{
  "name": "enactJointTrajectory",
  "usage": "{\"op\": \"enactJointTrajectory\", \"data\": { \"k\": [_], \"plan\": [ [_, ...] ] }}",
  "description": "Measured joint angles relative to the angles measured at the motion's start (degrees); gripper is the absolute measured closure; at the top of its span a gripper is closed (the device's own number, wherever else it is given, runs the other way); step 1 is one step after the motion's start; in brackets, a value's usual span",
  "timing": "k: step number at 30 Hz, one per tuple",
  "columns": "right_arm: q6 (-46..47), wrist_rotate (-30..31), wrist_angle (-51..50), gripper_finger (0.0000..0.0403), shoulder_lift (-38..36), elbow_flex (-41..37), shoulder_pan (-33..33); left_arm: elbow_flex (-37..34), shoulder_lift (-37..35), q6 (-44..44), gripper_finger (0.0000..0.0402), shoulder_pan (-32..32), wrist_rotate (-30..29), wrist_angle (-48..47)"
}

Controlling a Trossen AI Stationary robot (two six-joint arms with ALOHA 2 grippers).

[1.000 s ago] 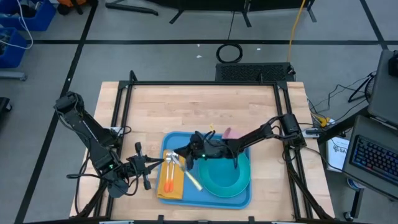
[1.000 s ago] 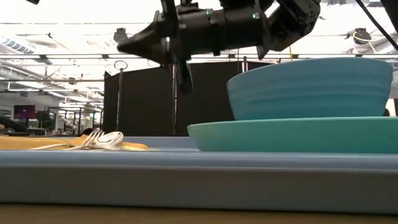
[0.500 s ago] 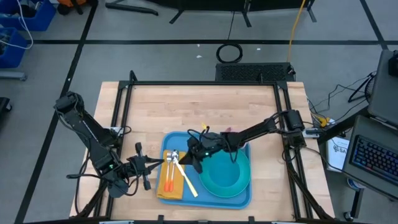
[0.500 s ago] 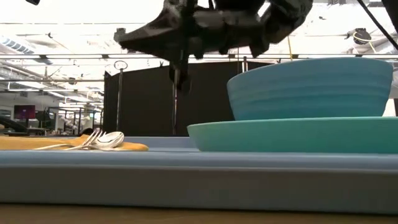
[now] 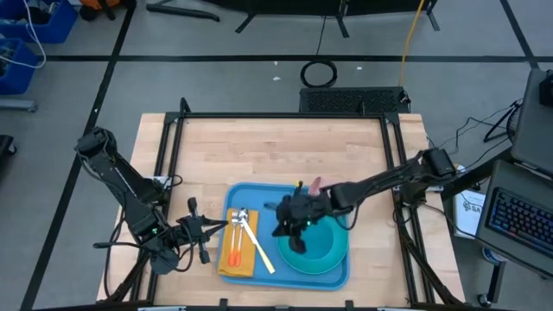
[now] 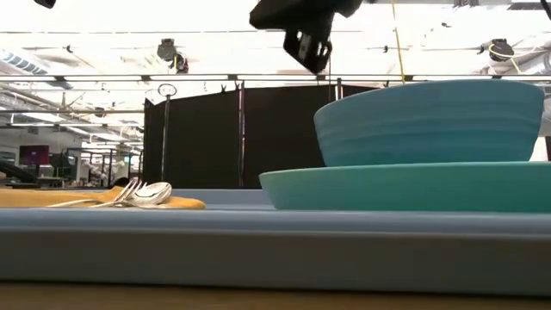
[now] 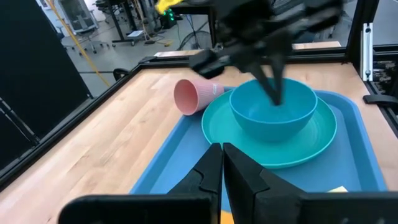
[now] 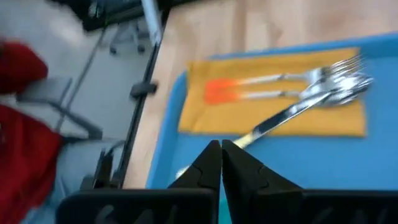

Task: Set up tray
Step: Put the yellow table knife on top of the yellow table napkin to the right of the orange spoon

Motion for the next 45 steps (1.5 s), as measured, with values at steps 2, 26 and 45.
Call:
{"op": "enactJointTrajectory", "data": {
  "k": [2, 26, 45],
  "plan": [
    [-1.6, 0.0, -2.4, 0.0384, 1.9, 3.3, 1.3, 0.0, 0.0, -0.2, 0.0383, 0.2, -0.2, 0.1],
    [4.0, -25.9, -12.5, 0.0169, 21.4, 28.9, -0.8, 0.0, 0.0, -0.2, 0.0383, 0.7, 1.5, -3.8],
    [24.9, -8.7, -27.8, 0.0183, 21.3, 28.8, -1.6, -0.5, 0.0, -1.4, 0.0382, 0.7, 1.2, -4.5]
  ]
}}
